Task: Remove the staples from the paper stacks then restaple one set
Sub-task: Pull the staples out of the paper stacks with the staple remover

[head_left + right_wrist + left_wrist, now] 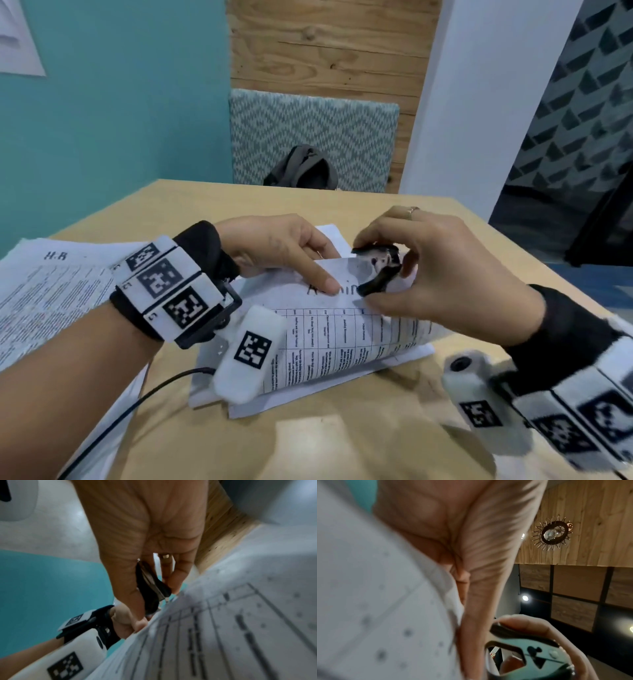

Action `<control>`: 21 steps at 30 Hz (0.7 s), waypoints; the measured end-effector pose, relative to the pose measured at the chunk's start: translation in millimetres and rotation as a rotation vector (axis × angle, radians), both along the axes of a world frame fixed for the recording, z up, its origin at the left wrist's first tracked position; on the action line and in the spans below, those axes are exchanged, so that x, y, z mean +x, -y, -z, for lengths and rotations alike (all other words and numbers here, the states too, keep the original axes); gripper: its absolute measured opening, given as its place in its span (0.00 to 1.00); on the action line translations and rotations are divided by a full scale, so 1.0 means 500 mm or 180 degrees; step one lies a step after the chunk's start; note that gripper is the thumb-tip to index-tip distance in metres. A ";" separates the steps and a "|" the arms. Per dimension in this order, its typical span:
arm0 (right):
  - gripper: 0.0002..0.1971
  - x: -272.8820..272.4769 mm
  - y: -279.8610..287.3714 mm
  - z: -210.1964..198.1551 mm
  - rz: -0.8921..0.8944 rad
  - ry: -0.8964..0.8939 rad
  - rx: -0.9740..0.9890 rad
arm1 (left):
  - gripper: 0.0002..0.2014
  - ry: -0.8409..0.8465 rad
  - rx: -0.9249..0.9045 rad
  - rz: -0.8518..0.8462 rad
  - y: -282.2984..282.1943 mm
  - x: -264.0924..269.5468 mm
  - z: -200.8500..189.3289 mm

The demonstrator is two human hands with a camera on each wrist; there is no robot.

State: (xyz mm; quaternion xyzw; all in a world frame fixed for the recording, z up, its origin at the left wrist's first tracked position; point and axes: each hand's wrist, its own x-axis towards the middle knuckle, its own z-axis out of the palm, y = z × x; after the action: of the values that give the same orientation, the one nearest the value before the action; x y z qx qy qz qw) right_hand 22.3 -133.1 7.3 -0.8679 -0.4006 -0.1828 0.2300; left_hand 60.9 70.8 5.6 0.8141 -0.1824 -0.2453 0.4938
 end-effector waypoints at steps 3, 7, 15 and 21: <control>0.21 0.003 -0.006 0.017 -0.0195 0.0068 0.0143 | 0.08 -0.0096 -0.0200 0.0076 -0.001 -0.005 0.000; 0.24 -0.004 -0.004 0.025 -0.0311 0.0033 0.0243 | 0.07 -0.0030 -0.0359 0.0067 -0.002 -0.008 0.001; 0.20 -0.014 -0.011 0.027 -0.0382 0.0007 0.0191 | 0.08 -0.0158 -0.0503 0.0274 0.006 -0.012 0.003; 0.21 -0.015 -0.015 0.028 -0.0420 -0.0024 0.0203 | 0.09 -0.0226 -0.0577 0.0313 0.005 -0.006 0.011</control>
State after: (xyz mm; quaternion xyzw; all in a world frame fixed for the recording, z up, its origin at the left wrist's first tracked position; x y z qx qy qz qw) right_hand 15.0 -125.7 -6.9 -0.8325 -0.4500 -0.1767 0.2706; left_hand 57.7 68.3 0.3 0.7470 -0.2259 -0.2804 0.5589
